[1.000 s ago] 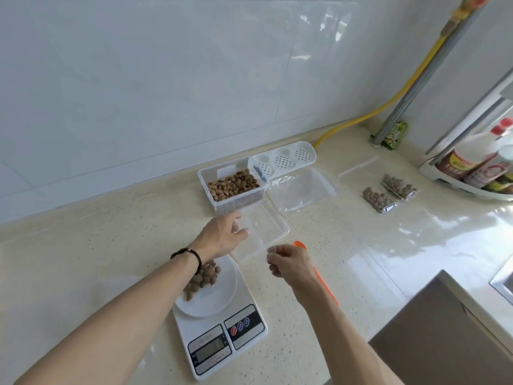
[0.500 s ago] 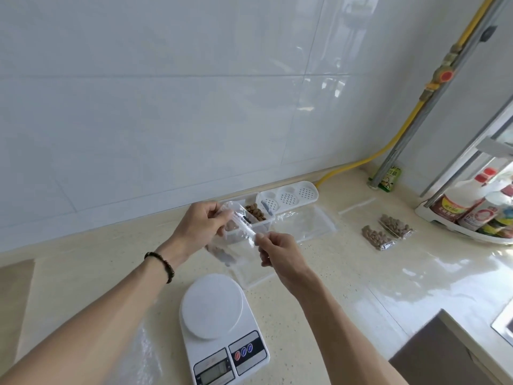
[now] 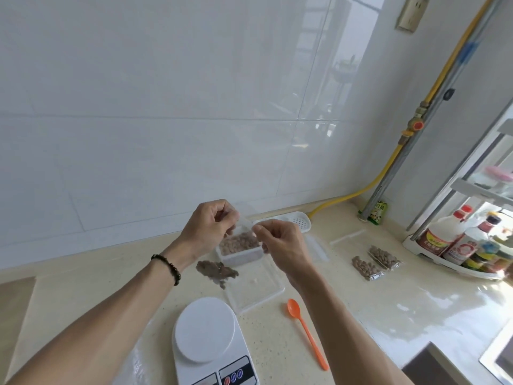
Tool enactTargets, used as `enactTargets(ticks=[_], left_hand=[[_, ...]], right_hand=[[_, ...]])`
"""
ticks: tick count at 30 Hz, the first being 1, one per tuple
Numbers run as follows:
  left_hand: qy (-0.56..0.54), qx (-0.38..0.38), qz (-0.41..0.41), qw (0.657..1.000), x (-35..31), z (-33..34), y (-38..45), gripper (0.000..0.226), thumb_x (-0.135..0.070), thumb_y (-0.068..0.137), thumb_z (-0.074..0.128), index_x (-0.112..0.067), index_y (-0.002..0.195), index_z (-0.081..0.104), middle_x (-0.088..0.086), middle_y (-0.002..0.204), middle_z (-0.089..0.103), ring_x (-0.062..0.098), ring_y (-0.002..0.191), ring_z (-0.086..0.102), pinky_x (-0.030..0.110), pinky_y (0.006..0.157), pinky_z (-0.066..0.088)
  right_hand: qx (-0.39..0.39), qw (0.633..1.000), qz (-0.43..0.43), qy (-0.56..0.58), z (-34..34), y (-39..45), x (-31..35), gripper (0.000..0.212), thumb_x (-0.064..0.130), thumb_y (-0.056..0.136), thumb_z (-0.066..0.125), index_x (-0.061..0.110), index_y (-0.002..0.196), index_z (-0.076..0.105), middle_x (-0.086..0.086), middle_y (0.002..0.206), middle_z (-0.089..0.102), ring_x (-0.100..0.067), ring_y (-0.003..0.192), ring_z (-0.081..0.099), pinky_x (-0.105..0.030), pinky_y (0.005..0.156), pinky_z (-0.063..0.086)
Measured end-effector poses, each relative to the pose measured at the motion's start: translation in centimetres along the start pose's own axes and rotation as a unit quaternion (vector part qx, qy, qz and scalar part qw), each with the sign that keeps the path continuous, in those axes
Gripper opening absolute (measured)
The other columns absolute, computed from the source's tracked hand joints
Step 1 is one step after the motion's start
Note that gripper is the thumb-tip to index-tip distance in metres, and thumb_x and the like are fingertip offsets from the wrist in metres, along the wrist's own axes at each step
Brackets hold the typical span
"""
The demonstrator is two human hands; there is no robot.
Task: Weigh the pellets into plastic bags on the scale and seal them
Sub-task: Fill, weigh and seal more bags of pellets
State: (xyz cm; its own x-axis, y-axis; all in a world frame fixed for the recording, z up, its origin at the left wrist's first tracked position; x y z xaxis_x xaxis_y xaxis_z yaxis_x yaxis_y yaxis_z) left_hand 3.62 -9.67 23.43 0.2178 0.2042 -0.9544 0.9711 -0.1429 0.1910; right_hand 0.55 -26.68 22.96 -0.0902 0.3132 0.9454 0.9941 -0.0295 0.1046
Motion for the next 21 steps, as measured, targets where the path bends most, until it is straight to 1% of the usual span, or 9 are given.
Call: enactTargets(ticks=[2,4,5,8,10,13,16,19,21], left_hand=[[-0.02,0.005,0.002,1.0,-0.4,0.2,0.0,0.02,-0.012,0.094,0.061,-0.001,0.077,0.061,0.003,0.064,0.06,0.014,0.061,0.057,0.025,0.062,0.051],[-0.037,0.028,-0.003,0.999,-0.9,0.4,0.0,0.02,-0.011,0.093,0.062,0.003,0.079,0.063,0.007,0.066,0.062,0.017,0.063,0.058,0.026,0.064,0.052],[-0.042,0.042,-0.006,0.998,-1.2,0.5,0.1,0.02,-0.009,0.093,0.062,0.006,0.08,0.063,0.009,0.067,0.063,0.018,0.063,0.058,0.026,0.064,0.052],[-0.031,0.057,0.003,0.998,-1.8,0.4,0.4,0.019,-0.009,0.091,0.064,0.005,0.078,0.064,0.009,0.066,0.064,0.018,0.062,0.059,0.026,0.061,0.052],[-0.014,0.055,0.031,0.998,-2.2,0.5,0.5,0.019,-0.009,0.091,0.065,0.0,0.074,0.064,0.008,0.064,0.063,0.018,0.06,0.057,0.028,0.06,0.05],[0.008,0.059,0.066,0.996,-2.8,1.2,0.5,0.02,-0.008,0.091,0.064,-0.002,0.072,0.063,0.009,0.062,0.06,0.019,0.058,0.054,0.032,0.059,0.049],[0.015,0.057,0.078,0.995,-3.0,1.5,0.6,0.02,-0.009,0.091,0.064,-0.004,0.071,0.064,0.011,0.062,0.06,0.017,0.057,0.054,0.034,0.06,0.05],[0.032,0.062,0.093,0.993,-3.0,1.4,0.6,0.021,-0.011,0.091,0.064,-0.006,0.071,0.063,0.014,0.065,0.062,0.019,0.058,0.055,0.037,0.059,0.052],[0.01,0.052,0.087,0.995,-3.1,1.5,0.7,0.02,-0.009,0.092,0.063,-0.001,0.073,0.061,0.013,0.064,0.06,0.02,0.058,0.054,0.036,0.058,0.052]], right_hand=[[-0.012,0.999,0.002,-0.043,-0.3,0.2,0.6,0.027,0.018,0.091,0.066,0.021,0.065,0.068,0.007,0.057,0.056,-0.006,0.052,0.048,-0.026,0.056,0.042],[-0.018,0.994,0.003,-0.105,-0.9,0.2,1.0,0.029,0.017,0.092,0.063,0.022,0.064,0.063,0.012,0.055,0.053,0.001,0.045,0.043,-0.017,0.05,0.036],[-0.018,0.992,0.002,-0.122,-1.2,0.2,1.2,0.029,0.016,0.092,0.062,0.022,0.064,0.061,0.013,0.054,0.052,0.002,0.045,0.044,-0.016,0.049,0.035],[-0.01,0.993,-0.017,-0.119,-2.3,0.2,1.8,0.029,0.015,0.088,0.065,0.021,0.06,0.061,0.014,0.05,0.051,0.001,0.047,0.044,-0.019,0.051,0.037],[0.011,0.993,-0.033,-0.112,-2.6,0.2,2.4,0.023,0.018,0.087,0.068,0.02,0.064,0.066,0.012,0.054,0.055,0.0,0.051,0.047,-0.02,0.052,0.04],[0.008,0.985,-0.056,-0.161,-2.5,0.4,3.2,0.02,0.024,0.088,0.069,0.025,0.068,0.067,0.011,0.061,0.06,0.001,0.054,0.049,-0.017,0.055,0.041],[-0.003,0.982,-0.055,-0.178,-2.6,0.5,3.6,0.02,0.021,0.088,0.069,0.023,0.069,0.067,0.011,0.059,0.059,0.004,0.049,0.048,-0.012,0.049,0.037],[0.016,0.986,-0.045,-0.157,-3.0,0.7,3.8,0.016,0.022,0.087,0.071,0.019,0.072,0.071,0.004,0.065,0.067,0.001,0.055,0.053,-0.017,0.055,0.043],[0.019,0.994,-0.027,-0.103,-3.4,0.8,3.5,0.014,0.023,0.087,0.073,0.014,0.077,0.074,0.0,0.067,0.069,-0.005,0.06,0.057,-0.023,0.061,0.047]])
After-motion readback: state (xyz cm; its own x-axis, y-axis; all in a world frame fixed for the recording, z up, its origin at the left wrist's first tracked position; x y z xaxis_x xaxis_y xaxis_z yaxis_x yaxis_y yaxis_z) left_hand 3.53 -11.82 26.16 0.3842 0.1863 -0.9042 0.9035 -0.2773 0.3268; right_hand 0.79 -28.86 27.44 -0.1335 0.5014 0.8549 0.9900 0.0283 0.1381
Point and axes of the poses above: each hand's wrist, its own y-axis towards the middle knuckle, its own z-axis out of the palm, x = y × z, the point moved 2 cm from there along y, towards the middle knuckle
